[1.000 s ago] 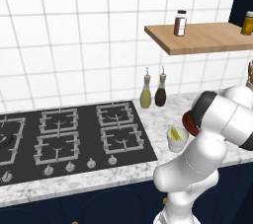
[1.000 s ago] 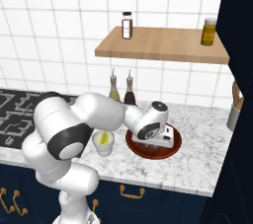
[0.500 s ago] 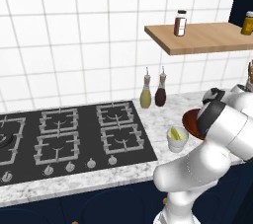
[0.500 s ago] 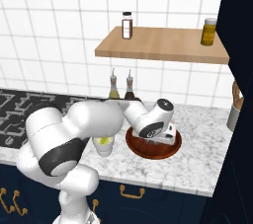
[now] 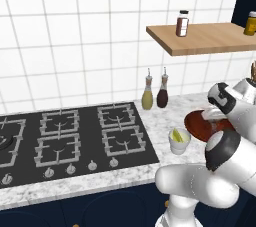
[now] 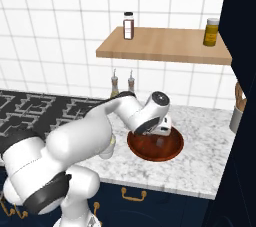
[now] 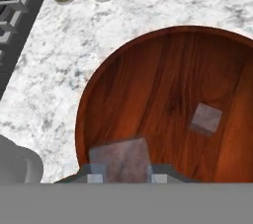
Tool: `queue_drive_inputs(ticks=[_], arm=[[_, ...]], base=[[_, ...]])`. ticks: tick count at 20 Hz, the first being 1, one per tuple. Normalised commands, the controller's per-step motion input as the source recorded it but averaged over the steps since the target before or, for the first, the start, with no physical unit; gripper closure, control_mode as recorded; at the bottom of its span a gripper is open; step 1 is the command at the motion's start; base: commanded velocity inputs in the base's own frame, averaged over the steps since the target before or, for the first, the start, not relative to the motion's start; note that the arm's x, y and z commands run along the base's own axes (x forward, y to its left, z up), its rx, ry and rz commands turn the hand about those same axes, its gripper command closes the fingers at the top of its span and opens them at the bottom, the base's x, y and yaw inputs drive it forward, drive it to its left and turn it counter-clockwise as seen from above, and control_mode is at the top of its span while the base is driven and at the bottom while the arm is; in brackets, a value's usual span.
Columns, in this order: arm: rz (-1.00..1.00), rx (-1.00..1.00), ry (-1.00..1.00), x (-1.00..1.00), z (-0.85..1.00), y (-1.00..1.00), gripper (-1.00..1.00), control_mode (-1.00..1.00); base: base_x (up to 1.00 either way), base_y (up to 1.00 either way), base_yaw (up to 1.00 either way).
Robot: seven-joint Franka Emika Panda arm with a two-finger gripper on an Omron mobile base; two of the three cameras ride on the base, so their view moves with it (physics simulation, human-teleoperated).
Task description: Grab a lemon wedge from the fridge and one ice cube from the ice bowl, and put them in the glass of lemonade.
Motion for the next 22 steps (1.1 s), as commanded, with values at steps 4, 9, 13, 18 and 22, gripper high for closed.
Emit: queue_drive_inputs(ticks=[4, 9, 13, 18, 22], arm=[[0.19, -0.17, 0.01, -0.09, 0.27, 1.00, 1.00, -1.00], [0.14, -0.03, 0.01, -0.11, 0.00, 0.94, 1.00, -1.00], [0.08, -0.01, 0.00, 0.07, 0.06, 0.96, 1.00, -1.00], [0.05, -0.10, 0.16, 0.20, -0.02, 0.30, 1.00, -1.00], [0.00, -0.12, 0.24, 0.00, -0.01, 0.00, 1.00, -1.00]], base=[[0.00, 0.00, 0.00], [0.00, 0.00, 0.00], [0.00, 0.00, 0.00], [0.00, 0.00, 0.00], [0.00, 0.00, 0.00]])
